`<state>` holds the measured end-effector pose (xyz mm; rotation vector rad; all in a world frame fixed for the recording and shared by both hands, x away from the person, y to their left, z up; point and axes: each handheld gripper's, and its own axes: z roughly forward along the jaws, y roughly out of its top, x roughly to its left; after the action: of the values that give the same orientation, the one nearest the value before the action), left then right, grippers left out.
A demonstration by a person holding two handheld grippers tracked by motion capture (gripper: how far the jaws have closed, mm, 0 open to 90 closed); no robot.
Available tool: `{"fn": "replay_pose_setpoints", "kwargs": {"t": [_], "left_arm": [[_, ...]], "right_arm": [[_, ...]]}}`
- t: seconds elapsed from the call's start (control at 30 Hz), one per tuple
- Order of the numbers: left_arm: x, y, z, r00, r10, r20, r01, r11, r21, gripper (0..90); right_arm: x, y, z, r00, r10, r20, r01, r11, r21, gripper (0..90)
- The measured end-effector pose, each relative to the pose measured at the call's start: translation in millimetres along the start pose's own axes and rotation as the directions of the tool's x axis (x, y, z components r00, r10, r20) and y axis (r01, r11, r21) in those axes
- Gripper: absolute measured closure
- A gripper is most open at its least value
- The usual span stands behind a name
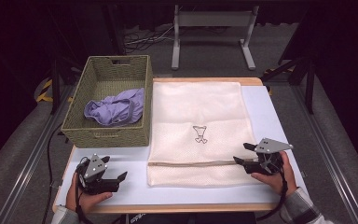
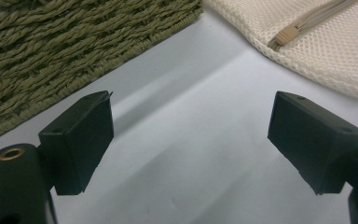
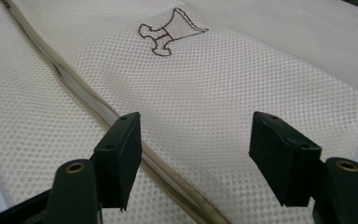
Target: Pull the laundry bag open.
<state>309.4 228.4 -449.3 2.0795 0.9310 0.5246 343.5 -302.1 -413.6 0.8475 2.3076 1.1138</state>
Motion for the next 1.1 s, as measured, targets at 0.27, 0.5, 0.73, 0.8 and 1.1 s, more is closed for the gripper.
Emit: {"fn": "replay_pose_setpoints", "kwargs": {"t": [0.27, 0.5, 0.73, 0.8, 1.1], "left_arm": [[-0.7, 0.3, 0.9, 1.0, -0.001, -0.002, 0.001, 1.0, 0.005, 14.4], [-0.4, 1.1, 1.3, 1.0, 0.003, 0.003, -0.003, 1.0, 0.002, 14.3], [-0.1, 1.2, 1.5, 1.0, 0.007, 0.001, -0.007, 1.0, 0.005, 14.3], [-0.1, 1.0, 1.5, 1.0, 0.008, 0.002, -0.008, 1.0, 0.005, 14.3], [-0.7, 1.6, 3.3, 0.9999, 0.015, 0.006, -0.015, 0.9998, 0.014, 14.4]], "right_arm": [[11.0, 12.7, 8.2, 0.9981, -0.031, -0.053, 0.03, 1.0, -0.005, 35.1], [21.9, 25.5, 20.4, 0.9938, -0.055, -0.097, 0.055, 0.998, -0.001, 35.2], [34.5, 34.9, 39.6, 0.9868, -0.093, -0.132, 0.097, 0.995, 0.024, 35.8], [37.5, 37.4, 46.6, 0.9849, -0.098, -0.143, 0.104, 0.994, 0.033, 35.9], [45.1, 38.4, 65.3, 0.9769, -0.111, -0.183, 0.127, 0.989, 0.078, 36.6]]}}
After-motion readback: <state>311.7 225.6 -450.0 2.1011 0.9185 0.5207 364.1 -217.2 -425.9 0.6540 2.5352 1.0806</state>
